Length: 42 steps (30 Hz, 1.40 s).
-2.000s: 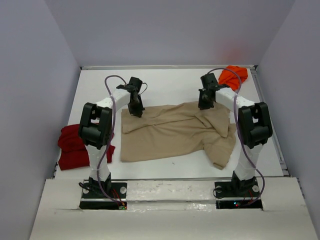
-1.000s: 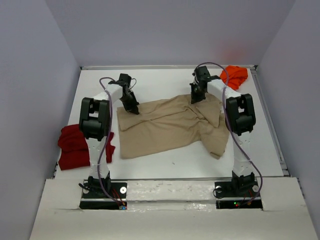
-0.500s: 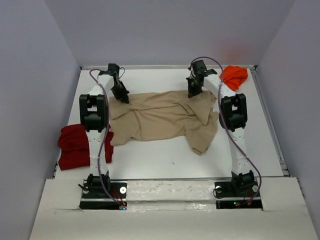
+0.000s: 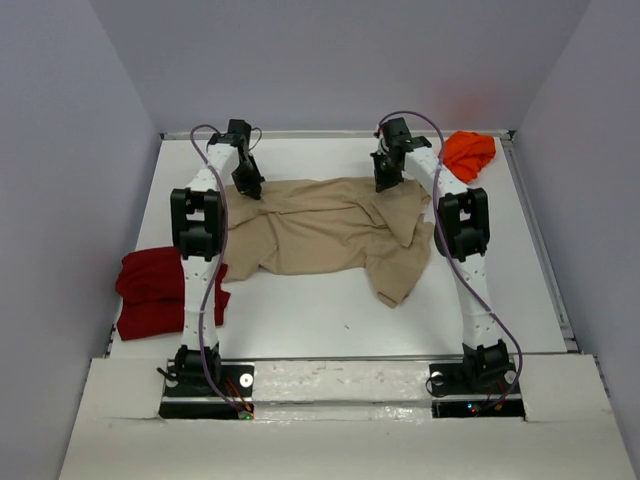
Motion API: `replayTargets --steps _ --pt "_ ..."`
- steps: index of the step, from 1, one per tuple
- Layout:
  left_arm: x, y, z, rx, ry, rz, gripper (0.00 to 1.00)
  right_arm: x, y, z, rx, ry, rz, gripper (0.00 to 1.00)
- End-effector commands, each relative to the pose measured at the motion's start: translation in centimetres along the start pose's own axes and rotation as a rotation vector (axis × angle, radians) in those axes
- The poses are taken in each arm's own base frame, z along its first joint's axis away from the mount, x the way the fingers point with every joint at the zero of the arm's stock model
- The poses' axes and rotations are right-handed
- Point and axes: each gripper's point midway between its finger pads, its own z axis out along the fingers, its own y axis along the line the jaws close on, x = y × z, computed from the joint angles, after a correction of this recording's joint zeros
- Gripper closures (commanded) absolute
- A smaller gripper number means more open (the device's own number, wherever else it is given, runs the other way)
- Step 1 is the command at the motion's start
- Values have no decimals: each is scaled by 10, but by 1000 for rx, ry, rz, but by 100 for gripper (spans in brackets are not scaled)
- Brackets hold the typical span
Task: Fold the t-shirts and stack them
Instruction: Fold the flattened tshirt in 1/3 of the way, then grap the side of the flattened tshirt closest away from the robot with both arms
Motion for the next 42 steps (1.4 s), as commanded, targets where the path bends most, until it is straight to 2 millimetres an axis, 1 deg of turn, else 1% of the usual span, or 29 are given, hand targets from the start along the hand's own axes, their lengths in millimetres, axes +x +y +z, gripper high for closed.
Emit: replayTargets --steps 1,4,5,6,7,9,10,12,14,15,17,18,19,20,21,22,23,24,25,27,28,30,31,32,33,35,40,41,42 --pt "11 -9 -12 -41 -3 76 100 -14 -15 -15 56 -38 -3 100" --pt "2 -6 -26 -119 -81 91 100 -21 -19 -22 84 -78 -11 100" --pt "0 -17 -41 -122 -122 110 100 -28 -18 -26 80 -108 -13 98" --pt "-6 -16 -50 -162 -170 115 100 -32 -18 -29 83 -124 -12 89" --pt "-9 -30 -69 -147 -221 118 100 -43 -16 -39 74 -160 -19 70" --pt "-11 -36 -87 -149 -274 122 99 -56 -12 -50 63 -199 -22 53" --pt "-17 -41 -110 -139 -332 117 94 -70 -9 -62 53 -239 -28 43" --pt "-21 -49 -140 -110 -409 104 90 -83 -8 -76 60 -275 -38 37" --pt "-27 -50 -159 -98 -462 91 78 -96 -8 -94 70 -319 -52 36" --pt "-29 -51 -169 -92 -484 84 76 -104 -10 -112 84 -351 -57 36" --pt "-32 -53 -195 -73 -524 76 71 -99 -13 -126 129 -354 -60 35" --pt "-31 -54 -202 -68 -532 80 70 -105 -15 -161 151 -402 -50 35" --pt "-29 -56 -219 -61 -559 86 69 -100 -13 -176 173 -413 -27 36" --pt "-25 -56 -225 -74 -564 96 69 -92 -5 -188 160 -414 -20 36" --pt "-21 -57 -230 -79 -574 105 69 -61 -4 -179 160 -349 9 36" --pt "-9 -58 -234 -85 -573 125 69 -58 1 -222 149 -418 38 36" --pt "-2 -59 -234 -84 -566 136 69 -43 8 -230 130 -418 59 36" --pt "6 -57 -231 -89 -549 145 69 -29 12 -238 98 -416 129 36" --pt "25 -51 -221 -96 -507 146 69 11 26 -246 31 -372 141 37" --pt "40 -52 -209 -59 -492 166 69 44 34 -256 -27 -380 233 38" --pt "59 -43 -196 -61 -454 165 69 83 34 -265 -56 -375 251 38" --pt "69 -46 -189 -12 -446 171 69 109 34 -274 -103 -402 302 39" --pt "81 -45 -184 18 -414 185 69 139 44 -265 -176 -334 324 39" --pt "83 -48 -183 38 -414 188 69 149 52 -279 -244 -355 323 39" --pt "88 -50 -186 53 -413 195 69 163 64 -279 -321 -309 344 39" --pt "90 -53 -191 72 -428 199 69 196 61 -269 -328 -254 384 39" --pt "93 -60 -212 105 -447 219 69 256 43 -240 -218 -118 507 40" --pt "92 -60 -216 108 -455 217 69 256 44 -240 -222 -114 507 41" --pt "91 -62 -220 111 -462 217 69 275 43 -229 -199 -50 538 43"
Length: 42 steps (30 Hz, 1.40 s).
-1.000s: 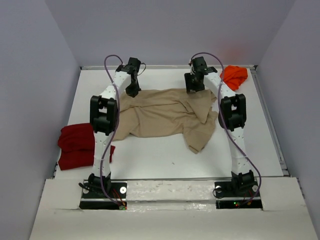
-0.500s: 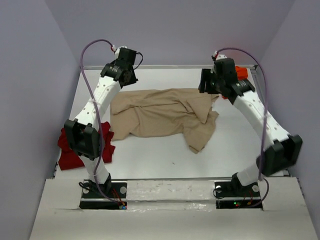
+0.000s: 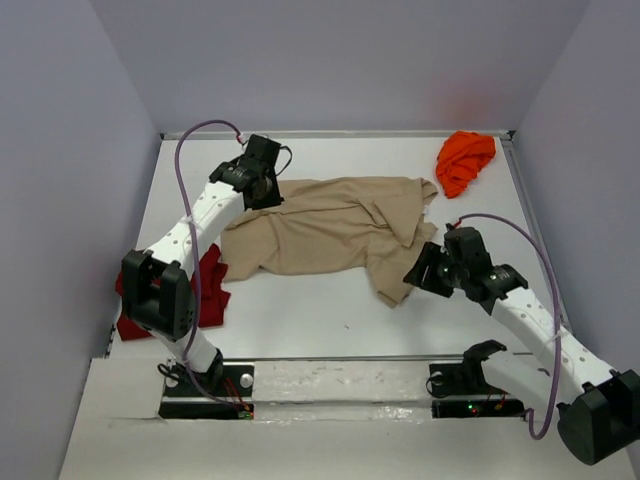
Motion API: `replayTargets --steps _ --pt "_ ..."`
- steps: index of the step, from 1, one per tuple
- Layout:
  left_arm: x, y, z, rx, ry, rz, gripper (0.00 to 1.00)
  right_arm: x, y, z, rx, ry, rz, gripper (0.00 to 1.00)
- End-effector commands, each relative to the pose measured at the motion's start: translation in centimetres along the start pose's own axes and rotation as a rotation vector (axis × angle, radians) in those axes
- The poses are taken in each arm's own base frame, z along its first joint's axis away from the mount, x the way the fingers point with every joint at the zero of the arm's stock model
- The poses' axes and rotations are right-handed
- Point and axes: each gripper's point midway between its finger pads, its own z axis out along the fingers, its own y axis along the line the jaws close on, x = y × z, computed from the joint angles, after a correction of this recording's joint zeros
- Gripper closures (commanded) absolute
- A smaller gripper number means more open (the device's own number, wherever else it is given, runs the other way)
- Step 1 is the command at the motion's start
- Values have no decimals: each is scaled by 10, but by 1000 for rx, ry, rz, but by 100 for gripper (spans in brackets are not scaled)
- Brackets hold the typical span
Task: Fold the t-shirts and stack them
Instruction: Grap the side of the flattened tshirt closest away from the robot with both arms
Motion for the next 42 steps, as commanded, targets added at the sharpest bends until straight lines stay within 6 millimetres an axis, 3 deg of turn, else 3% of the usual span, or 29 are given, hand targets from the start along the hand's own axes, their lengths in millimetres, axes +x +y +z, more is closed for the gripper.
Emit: replayTargets --steps 1,6,12,16,21,22,24,30,36,42 --pt "-40 -20 -51 103 -151 -23 69 30 -6 9 33 68 106 44" --pt "-40 -22 -60 107 -158 -16 69 59 -26 15 103 59 163 45" --pt "-32 -27 -52 107 -129 -1 69 103 -45 33 247 122 94 47" --pt "-23 -29 -45 105 -106 9 69 95 -31 41 285 97 -10 47" --pt "-23 -33 -47 120 -106 14 69 80 20 51 183 103 -88 47" --pt "-24 -34 -48 117 -110 15 69 76 23 52 192 97 -98 47" --pt "-23 -33 -47 114 -107 19 69 59 26 48 238 47 -123 46" --pt "-19 -31 -40 98 -93 28 69 37 22 38 285 -55 -92 47" --pt "-15 -33 -30 95 -70 45 69 36 7 33 366 -72 -62 48" --pt "-10 -34 -26 105 -61 46 69 34 14 31 297 -109 9 51"
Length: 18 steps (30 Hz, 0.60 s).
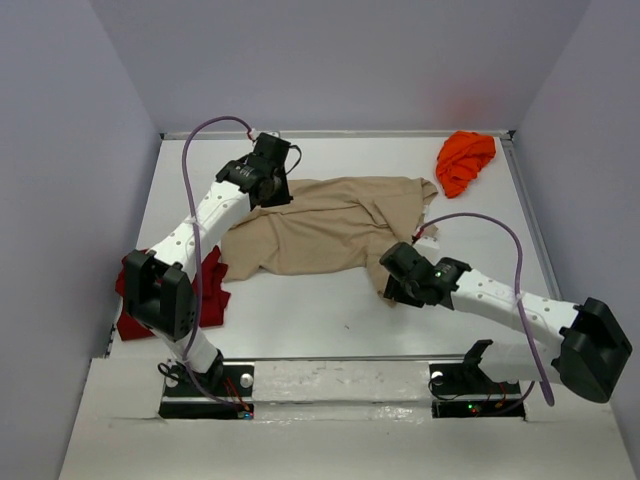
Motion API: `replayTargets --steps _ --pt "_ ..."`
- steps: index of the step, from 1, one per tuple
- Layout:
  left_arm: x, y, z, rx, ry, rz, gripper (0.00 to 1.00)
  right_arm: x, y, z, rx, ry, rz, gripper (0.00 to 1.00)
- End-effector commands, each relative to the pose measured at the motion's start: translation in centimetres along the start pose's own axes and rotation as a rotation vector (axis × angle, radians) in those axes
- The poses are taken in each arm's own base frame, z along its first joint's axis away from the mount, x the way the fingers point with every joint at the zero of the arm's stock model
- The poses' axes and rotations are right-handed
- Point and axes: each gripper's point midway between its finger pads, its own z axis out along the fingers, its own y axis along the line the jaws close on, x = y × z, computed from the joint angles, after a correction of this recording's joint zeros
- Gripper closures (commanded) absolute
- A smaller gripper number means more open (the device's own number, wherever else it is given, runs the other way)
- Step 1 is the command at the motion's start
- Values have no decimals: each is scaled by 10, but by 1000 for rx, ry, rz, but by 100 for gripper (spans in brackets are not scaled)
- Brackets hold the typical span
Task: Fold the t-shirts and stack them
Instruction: Grap the side of the flattened tshirt closest away from the robot with both arms
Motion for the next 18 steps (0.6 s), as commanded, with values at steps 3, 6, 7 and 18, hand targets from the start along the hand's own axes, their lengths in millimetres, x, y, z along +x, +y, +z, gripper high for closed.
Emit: replayTargets --steps 3,6,7,18 --pt "1 -6 -5 45 -16 16 69 -19 1 -11 -111 -94 136 51" --pt "4 -7 -4 52 -6 19 69 -24 -3 -7 -174 -92 195 51" --pt "4 -7 -4 53 -7 20 69 -23 -4 -6 -182 -85 200 51" --pt "1 -2 -8 42 -21 22 69 5 17 24 -254 38 164 51"
